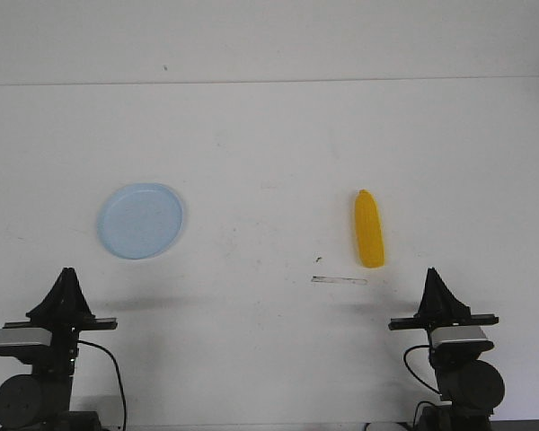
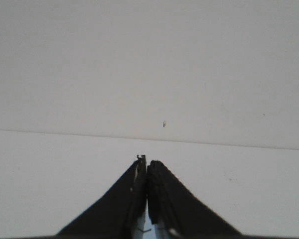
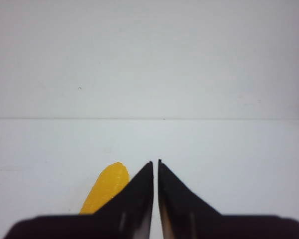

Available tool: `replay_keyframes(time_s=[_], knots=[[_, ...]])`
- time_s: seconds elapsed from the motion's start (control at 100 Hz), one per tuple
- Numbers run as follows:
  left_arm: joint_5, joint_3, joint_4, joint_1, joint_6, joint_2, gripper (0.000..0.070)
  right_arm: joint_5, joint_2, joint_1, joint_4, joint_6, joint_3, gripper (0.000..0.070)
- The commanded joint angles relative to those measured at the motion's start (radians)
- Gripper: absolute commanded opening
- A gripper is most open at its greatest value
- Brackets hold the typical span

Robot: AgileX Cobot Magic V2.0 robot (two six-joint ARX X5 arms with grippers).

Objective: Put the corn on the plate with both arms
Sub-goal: 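Move the left gripper forward toward the edge of the blue plate, then hook the left gripper against the plate rim nearest the robot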

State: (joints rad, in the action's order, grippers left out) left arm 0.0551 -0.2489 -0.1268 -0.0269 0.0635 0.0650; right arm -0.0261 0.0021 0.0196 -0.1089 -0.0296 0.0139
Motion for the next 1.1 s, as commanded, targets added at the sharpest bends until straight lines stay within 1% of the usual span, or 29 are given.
replay_keyframes(time_s=[0.0,0.13,0.32,0.39,0.61,0.68,0.73,0.8,1.0,1.04,1.09], knots=[[0.002,-0.049,0.005,0.0,-0.038,0.052,0.0001,0.0,-0.001,0.001,-0.011,0.004,-0.001,0.0015],[0.002,-0.166,0.005,0.0,-0.085,0.18,0.0001,0.0,-0.001,0.001,-0.011,0.004,-0.002,0.0015],[0.002,-0.33,0.006,0.0,-0.087,0.406,0.0001,0.0,-0.001,0.001,-0.011,0.004,-0.001,0.0015],[0.002,-0.391,0.009,0.0,-0.101,0.5,0.0001,0.0,-0.001,0.001,-0.011,0.004,-0.001,0.0015],[0.002,-0.52,0.062,0.0,-0.103,0.731,0.0001,0.0,-0.001,0.001,-0.011,0.004,-0.001,0.0015],[0.002,-0.557,0.107,0.002,-0.096,0.799,0.0001,0.0,-0.001,0.001,-0.011,0.004,-0.001,0.0015],[0.002,-0.589,0.152,0.004,-0.075,0.848,0.0001,0.0,-0.001,0.001,-0.011,0.004,-0.001,0.0015],[0.001,-0.65,0.244,0.018,-0.015,0.922,0.0001,0.0,-0.001,0.001,-0.011,0.004,-0.002,0.0015],[-0.005,-0.824,0.515,0.084,0.186,1.144,0.0001,0.0,-0.001,0.001,-0.011,0.004,-0.002,0.0015],[-0.015,-0.856,0.566,0.107,0.214,1.184,0.0001,0.0,-0.001,0.001,-0.011,0.004,-0.001,0.0015],[-0.047,-0.89,0.617,0.137,0.229,1.229,0.0001,0.0,-0.001,0.001,-0.011,0.004,-0.001,0.0015]])
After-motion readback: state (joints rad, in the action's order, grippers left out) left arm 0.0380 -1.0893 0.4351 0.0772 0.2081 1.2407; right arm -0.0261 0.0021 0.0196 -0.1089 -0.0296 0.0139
